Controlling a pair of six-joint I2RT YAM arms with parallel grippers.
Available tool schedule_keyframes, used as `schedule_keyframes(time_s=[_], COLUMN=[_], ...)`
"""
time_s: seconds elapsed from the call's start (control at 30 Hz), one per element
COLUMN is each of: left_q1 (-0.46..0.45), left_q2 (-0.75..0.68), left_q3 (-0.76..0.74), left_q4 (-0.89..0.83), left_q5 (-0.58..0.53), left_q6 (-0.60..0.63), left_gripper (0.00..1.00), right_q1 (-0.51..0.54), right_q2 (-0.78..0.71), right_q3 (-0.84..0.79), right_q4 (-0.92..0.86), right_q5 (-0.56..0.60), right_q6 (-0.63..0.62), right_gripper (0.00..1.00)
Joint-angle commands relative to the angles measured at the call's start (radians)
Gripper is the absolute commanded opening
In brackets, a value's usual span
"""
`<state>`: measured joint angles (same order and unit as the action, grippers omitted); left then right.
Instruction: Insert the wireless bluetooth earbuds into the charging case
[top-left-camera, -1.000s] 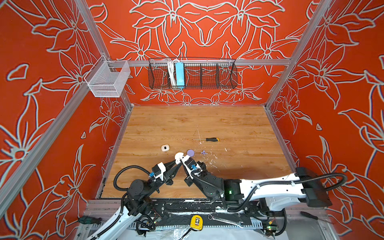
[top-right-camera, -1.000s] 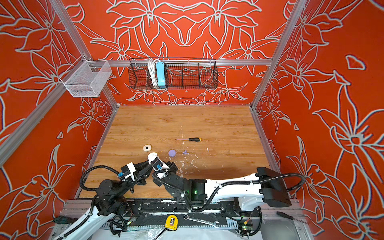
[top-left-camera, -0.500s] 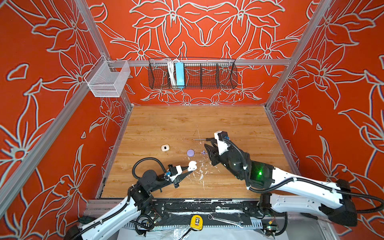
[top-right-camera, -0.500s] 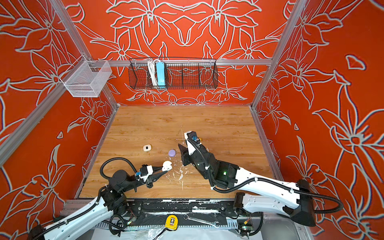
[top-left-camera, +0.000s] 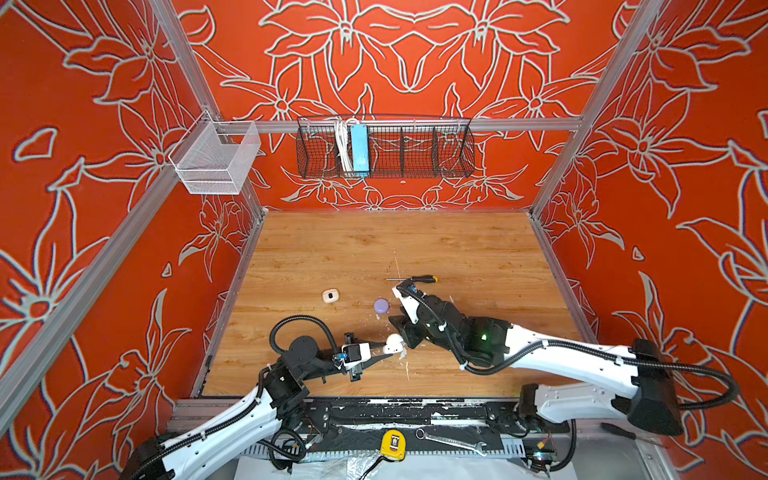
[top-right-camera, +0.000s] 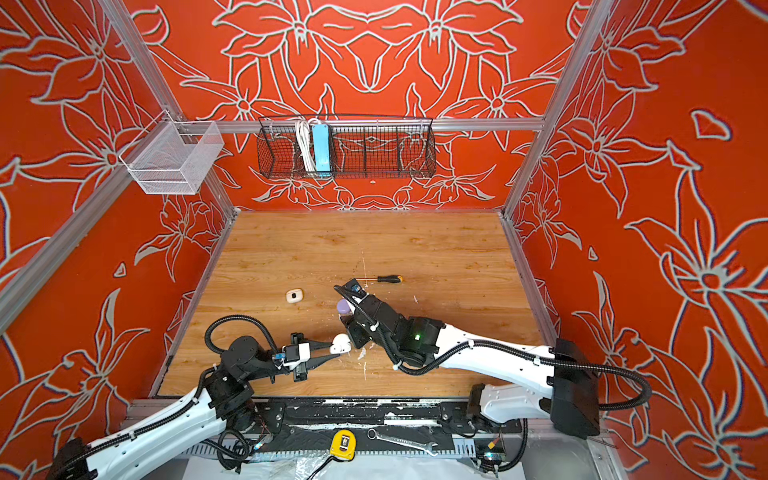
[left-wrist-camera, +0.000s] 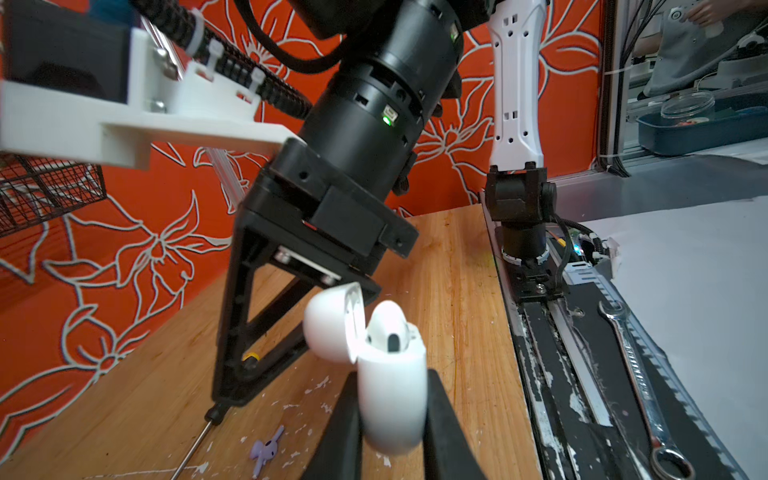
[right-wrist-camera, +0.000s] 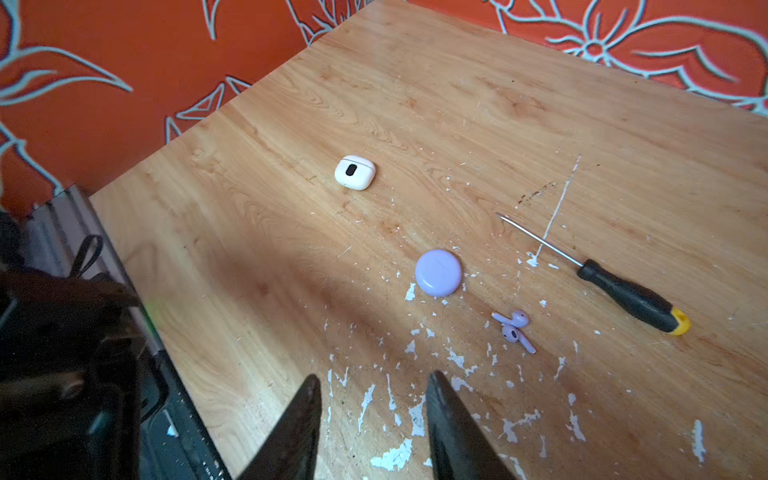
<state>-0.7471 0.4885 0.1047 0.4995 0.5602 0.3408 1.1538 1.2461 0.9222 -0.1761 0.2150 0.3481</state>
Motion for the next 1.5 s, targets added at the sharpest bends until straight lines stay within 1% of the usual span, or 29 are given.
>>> schedule_keyframes(time_s=[0.0, 0.13, 0.2, 0.43, 0.53, 0.63, 0.67, 0.7, 0.73, 0.8, 0.83, 0.87, 1.0, 1.07, 1.13, 1.2, 1.33, 1.47], left_q1=[-0.005, -0.005, -0.005, -0.005, -0.005, -0.005, -0.005, -0.004, -0.002, 0.017, 0.037, 0.072, 0.236, 0.284, 0.322, 0.357, 0.418, 0.439], left_q2=[-0.038, -0.061, -0.059, -0.026, -0.022, -0.022, -0.018, -0.008, 0.005, 0.038, 0.056, 0.073, 0.164, 0.212, 0.246, 0.281, 0.389, 0.517], left_q3=[0.003, 0.001, 0.001, 0.022, 0.032, 0.043, 0.039, 0.035, 0.031, 0.034, 0.042, 0.056, 0.097, 0.114, 0.150, 0.191, 0.231, 0.300], left_q4=[0.006, -0.009, -0.010, -0.025, -0.043, -0.067, -0.065, -0.056, -0.048, -0.042, -0.051, -0.081, -0.163, -0.195, -0.273, -0.329, -0.348, -0.376], left_q5=[-0.047, -0.083, -0.092, -0.107, -0.154, -0.291, -0.364, -0.443, -0.511, -0.667, -0.715, -0.737, -0.706, -0.725, -0.735, -0.702, -0.599, -0.511], left_q6=[0.023, 0.015, 0.013, 0.000, -0.022, -0.090, -0.119, -0.160, -0.198, -0.330, -0.398, -0.476, -0.723, -0.816, -0.904, -0.936, -0.984, -0.998], left_gripper=[0.00, 0.00, 0.00, 0.00, 0.00, 0.00, 0.00, 0.00, 0.00, 0.00, 0.00, 0.00, 0.00, 0.00, 0.00, 0.00, 0.00, 0.00], right_q1=[0.000, 0.003, 0.010, 0.043, 0.050, 0.049, 0.050, 0.048, 0.048, 0.039, 0.033, 0.027, 0.000, -0.008, -0.011, -0.014, -0.018, -0.028], right_q2=[-0.009, 0.005, 0.004, -0.076, -0.103, -0.129, -0.144, -0.160, -0.175, -0.215, -0.226, -0.240, -0.239, -0.218, -0.201, -0.190, -0.181, -0.160], right_q3=[0.027, 0.023, 0.012, -0.046, -0.052, -0.054, -0.058, -0.068, -0.081, -0.119, -0.137, -0.155, -0.175, -0.165, -0.162, -0.170, -0.192, -0.201], right_q4=[0.000, 0.003, 0.017, 0.084, 0.069, 0.007, -0.016, -0.039, -0.053, -0.065, -0.066, -0.068, -0.119, -0.158, -0.177, -0.180, -0.164, -0.146], right_q5=[-0.094, -0.189, -0.208, -0.199, -0.144, 0.019, 0.079, 0.149, 0.194, 0.246, 0.253, 0.259, 0.264, 0.261, 0.255, 0.247, 0.234, 0.220], right_q6=[0.000, -0.003, -0.001, -0.018, -0.015, 0.034, 0.060, 0.092, 0.119, 0.163, 0.177, 0.194, 0.251, 0.275, 0.288, 0.298, 0.310, 0.306], right_gripper=[0.43, 0.40, 0.39, 0.38, 0.38, 0.39, 0.39, 0.41, 0.44, 0.49, 0.50, 0.51, 0.53, 0.52, 0.52, 0.52, 0.52, 0.53])
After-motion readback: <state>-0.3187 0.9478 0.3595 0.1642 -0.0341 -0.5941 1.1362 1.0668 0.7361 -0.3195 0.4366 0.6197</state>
